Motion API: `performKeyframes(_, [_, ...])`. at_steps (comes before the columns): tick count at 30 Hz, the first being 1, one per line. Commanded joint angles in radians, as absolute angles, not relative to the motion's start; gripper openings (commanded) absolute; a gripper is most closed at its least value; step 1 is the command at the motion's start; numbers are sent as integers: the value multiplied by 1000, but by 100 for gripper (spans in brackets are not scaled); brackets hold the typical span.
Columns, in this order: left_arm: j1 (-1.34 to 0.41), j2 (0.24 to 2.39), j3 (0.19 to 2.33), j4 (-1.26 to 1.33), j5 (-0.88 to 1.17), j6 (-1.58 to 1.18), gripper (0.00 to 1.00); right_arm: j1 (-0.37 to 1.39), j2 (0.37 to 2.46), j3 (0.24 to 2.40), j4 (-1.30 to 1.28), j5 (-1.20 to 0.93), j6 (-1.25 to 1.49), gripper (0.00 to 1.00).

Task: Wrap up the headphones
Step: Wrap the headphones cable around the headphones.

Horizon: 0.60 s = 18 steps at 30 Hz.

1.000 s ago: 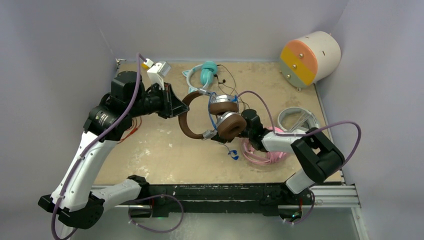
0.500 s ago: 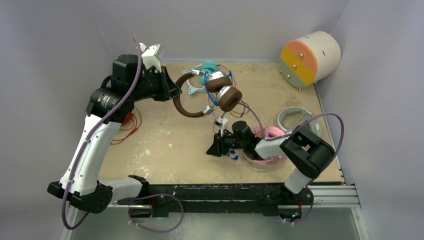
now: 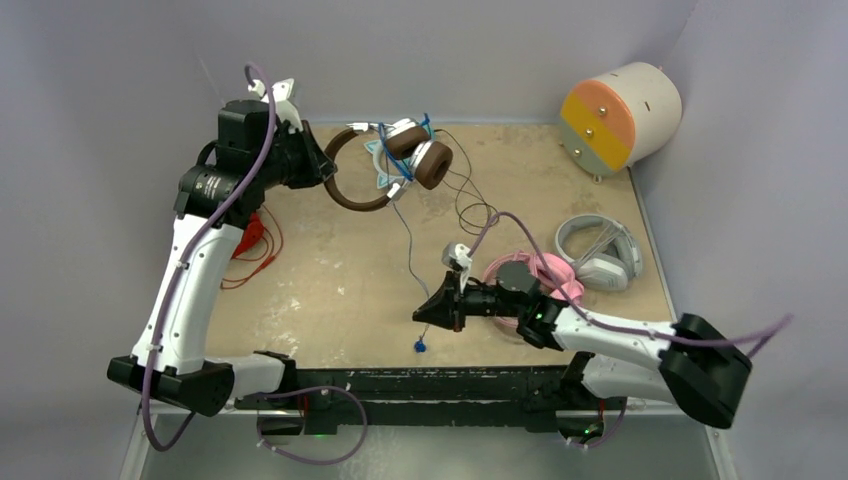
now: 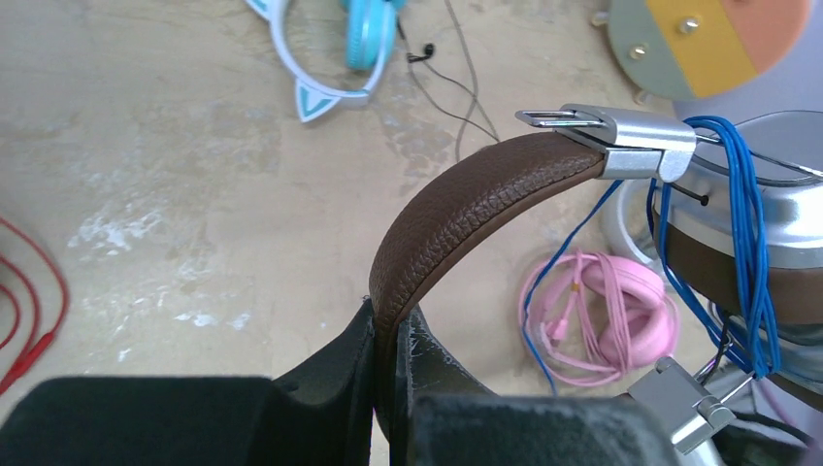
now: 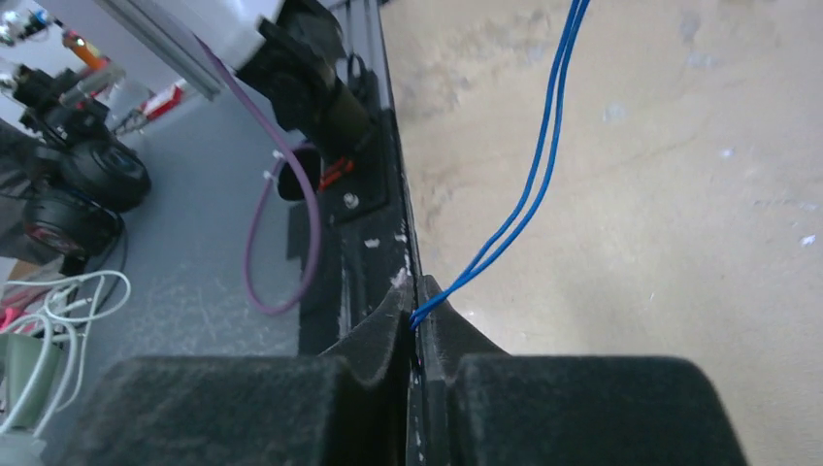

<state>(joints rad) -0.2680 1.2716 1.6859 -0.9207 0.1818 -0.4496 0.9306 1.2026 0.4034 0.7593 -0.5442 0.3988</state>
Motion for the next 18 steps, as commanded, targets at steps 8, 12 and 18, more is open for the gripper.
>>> performKeyframes(8, [-238, 1240, 1617, -832, -82, -387, 0, 931, 841, 561, 345, -544, 358, 0])
performKeyframes(12, [-238, 1223, 1549, -786, -100, -379, 0, 931, 816, 662, 200, -567, 354, 0])
performKeyframes(18, [-238, 1247, 1483, -769, -97, -380, 0, 931, 832, 813, 33, -581, 346, 0])
